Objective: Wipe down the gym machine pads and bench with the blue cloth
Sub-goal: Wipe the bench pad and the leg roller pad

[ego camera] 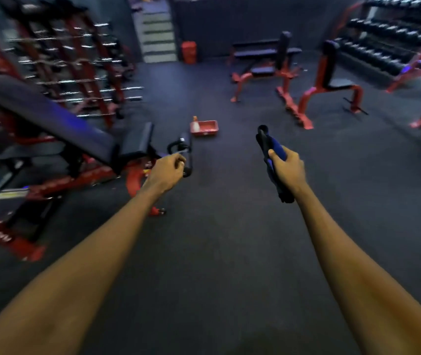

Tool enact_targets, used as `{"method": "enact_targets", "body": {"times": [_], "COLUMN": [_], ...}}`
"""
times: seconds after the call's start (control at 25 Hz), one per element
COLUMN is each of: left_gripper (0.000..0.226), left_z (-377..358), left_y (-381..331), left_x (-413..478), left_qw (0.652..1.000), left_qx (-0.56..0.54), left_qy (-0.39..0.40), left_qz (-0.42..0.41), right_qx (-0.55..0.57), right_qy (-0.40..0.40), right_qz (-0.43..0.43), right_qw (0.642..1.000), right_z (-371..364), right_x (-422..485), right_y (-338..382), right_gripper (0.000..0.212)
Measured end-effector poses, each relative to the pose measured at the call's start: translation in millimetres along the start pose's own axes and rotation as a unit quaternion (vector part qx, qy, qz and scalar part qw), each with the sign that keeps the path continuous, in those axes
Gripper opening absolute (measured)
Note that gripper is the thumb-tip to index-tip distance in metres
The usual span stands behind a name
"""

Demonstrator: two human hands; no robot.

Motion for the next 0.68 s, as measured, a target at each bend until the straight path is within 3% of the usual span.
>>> {"method": "enact_targets", "body": {"times": [0.32, 0.68], "left_gripper": [0.023, 0.022], "left_z": [72, 103], "left_y": [147, 247], "left_x": [1, 83], "left_qw": [0.987, 0.981], "left_qx": [0.033, 0.023], "left_qy": [-0.076, -0.119], "left_qz": [0.139, 0.149], "right_qx": [-0.016, -0.05], "right_qy": [0.159, 0.221], "right_qz": [0.053, 0.11], "right_qw": [0.986, 0.968], "right_z": [-179, -315], "right_x": [41, 113], "right_y": [45, 93], "right_gripper": [0.033, 0.014]}}
Point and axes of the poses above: each hand's wrist, its own x-axis towards the middle knuckle, its own z-axis out of the back of the hand, y = z × x, the point moved 4 cm from there along x, towards the middle knuckle, and after that the axes turned 10 degrees about x, right-handed, at the moved point
